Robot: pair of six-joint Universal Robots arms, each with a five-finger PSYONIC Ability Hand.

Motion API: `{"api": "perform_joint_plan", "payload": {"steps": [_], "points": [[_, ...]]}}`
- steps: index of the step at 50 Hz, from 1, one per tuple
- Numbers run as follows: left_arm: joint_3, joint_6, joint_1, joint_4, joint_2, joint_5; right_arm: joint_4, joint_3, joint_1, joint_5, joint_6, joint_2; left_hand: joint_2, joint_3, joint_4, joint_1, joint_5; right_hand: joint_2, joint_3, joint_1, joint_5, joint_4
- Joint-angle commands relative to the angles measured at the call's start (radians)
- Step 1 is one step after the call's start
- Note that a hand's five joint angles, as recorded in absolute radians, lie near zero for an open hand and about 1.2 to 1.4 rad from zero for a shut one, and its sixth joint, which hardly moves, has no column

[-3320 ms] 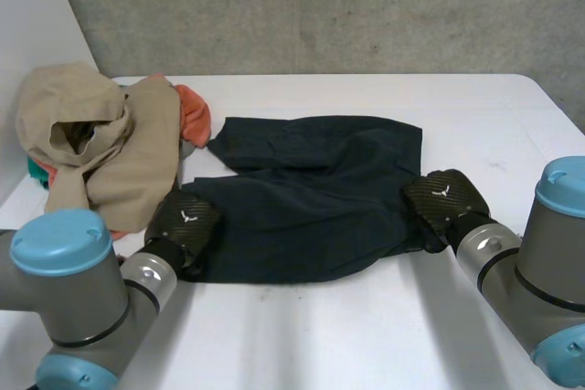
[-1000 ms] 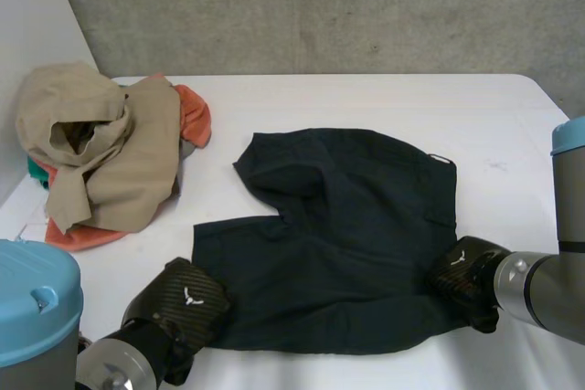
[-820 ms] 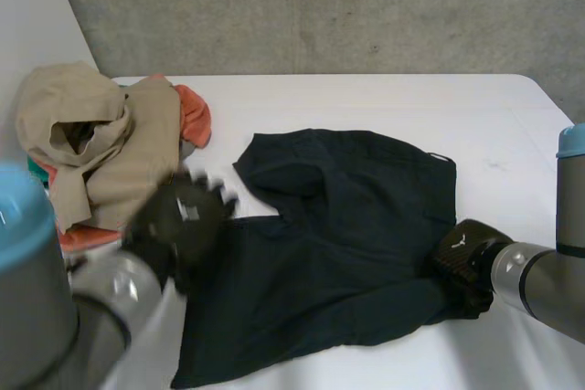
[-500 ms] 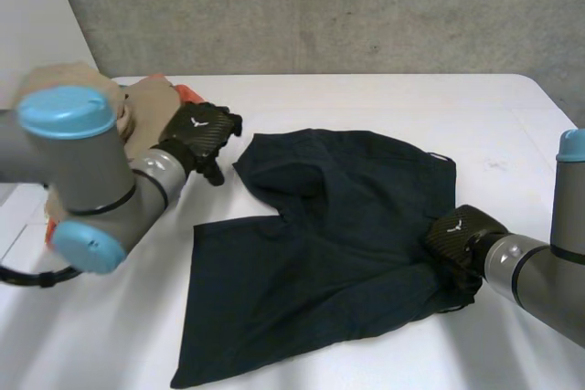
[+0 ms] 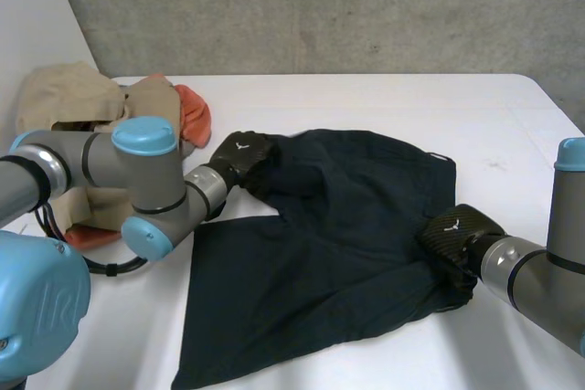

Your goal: Fold the laundry.

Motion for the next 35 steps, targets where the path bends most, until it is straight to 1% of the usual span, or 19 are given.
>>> {"api": "perform_joint_plan", "payload": {"steps": [1, 5, 6, 10, 16, 21, 23, 24, 25, 26, 30, 32, 35], "points": [[0.044, 0.022, -0.020, 0.011, 0.010, -0.042, -0.009, 0.001, 0.000, 0.001, 0.000, 0.001, 0.687, 0.686, 0.700, 0.680, 0.702, 0.226, 0.209, 0.418, 0.233, 0.206], [0.041, 0.091, -0.045, 0.029, 0.088, -0.082, -0.009, 0.001, -0.002, 0.001, 0.000, 0.001, 0.687, 0.686, 0.700, 0.680, 0.702, 0.226, 0.209, 0.418, 0.233, 0.206], [0.034, 0.124, -0.052, 0.058, 0.120, -0.085, -0.009, 0.001, -0.002, -0.001, 0.000, 0.001, 0.687, 0.686, 0.700, 0.680, 0.702, 0.226, 0.209, 0.418, 0.233, 0.206], [0.004, 0.189, -0.081, 0.133, 0.171, -0.086, -0.009, 0.001, -0.003, -0.001, 0.000, 0.001, 0.687, 0.686, 0.700, 0.680, 0.702, 0.226, 0.209, 0.418, 0.233, 0.206], [0.004, 0.230, -0.117, 0.198, 0.164, -0.083, -0.009, 0.001, -0.002, -0.001, 0.000, 0.004, 0.687, 0.686, 0.700, 0.680, 0.702, 0.226, 0.209, 0.418, 0.233, 0.206], [0.043, 0.269, -0.122, 0.244, 0.080, -0.085, -0.009, 0.004, -0.003, -0.001, 0.000, 0.007, 0.687, 0.686, 0.700, 0.680, 0.702, 0.226, 0.209, 0.418, 0.233, 0.206], [0.067, 0.275, -0.123, 0.250, 0.040, -0.085, -0.009, 0.007, -0.003, -0.001, 0.000, 0.007, 0.485, 0.485, 0.499, 0.479, 0.501, 0.226, 0.209, 0.418, 0.233, 0.206], [0.070, 0.276, -0.123, 0.251, 0.029, -0.083, -0.009, 0.007, -0.003, -0.001, 0.000, 0.007, 0.339, 0.339, 0.352, 0.333, 0.355, 0.226, 0.209, 0.418, 0.233, 0.206], [0.070, 0.275, -0.123, 0.253, 0.020, -0.080, -0.009, 0.009, -0.003, -0.001, 0.000, 0.007, 0.152, 0.151, 0.165, 0.145, 0.167, 0.226, 0.209, 0.418, 0.233, 0.206], [0.068, 0.276, -0.126, 0.253, 0.006, -0.079, -0.011, 0.010, -0.003, -0.001, 0.000, 0.007, -0.167, -0.167, -0.154, -0.174, -0.151, 0.226, 0.209, 0.418, 0.233, 0.206], [0.057, 0.275, -0.131, 0.256, 0.001, -0.088, -0.011, 0.011, -0.003, -0.001, 0.000, 0.007, -0.402, -0.402, -0.388, -0.408, -0.386, 0.226, 0.209, 0.418, 0.233, 0.206], [0.048, 0.273, -0.129, 0.256, 0.007, -0.094, -0.011, 0.011, -0.003, -0.001, 0.000, 0.007, -0.443, -0.443, -0.430, -0.450, -0.427, 0.226, 0.209, 0.418, 0.233, 0.206], [0.022, 0.270, -0.120, 0.256, 0.036, -0.106, -0.011, 0.011, -0.003, -0.001, 0.000, 0.007, -0.437, -0.438, -0.424, -0.444, -0.422, 0.226, 0.209, 0.418, 0.233, 0.206]]}}
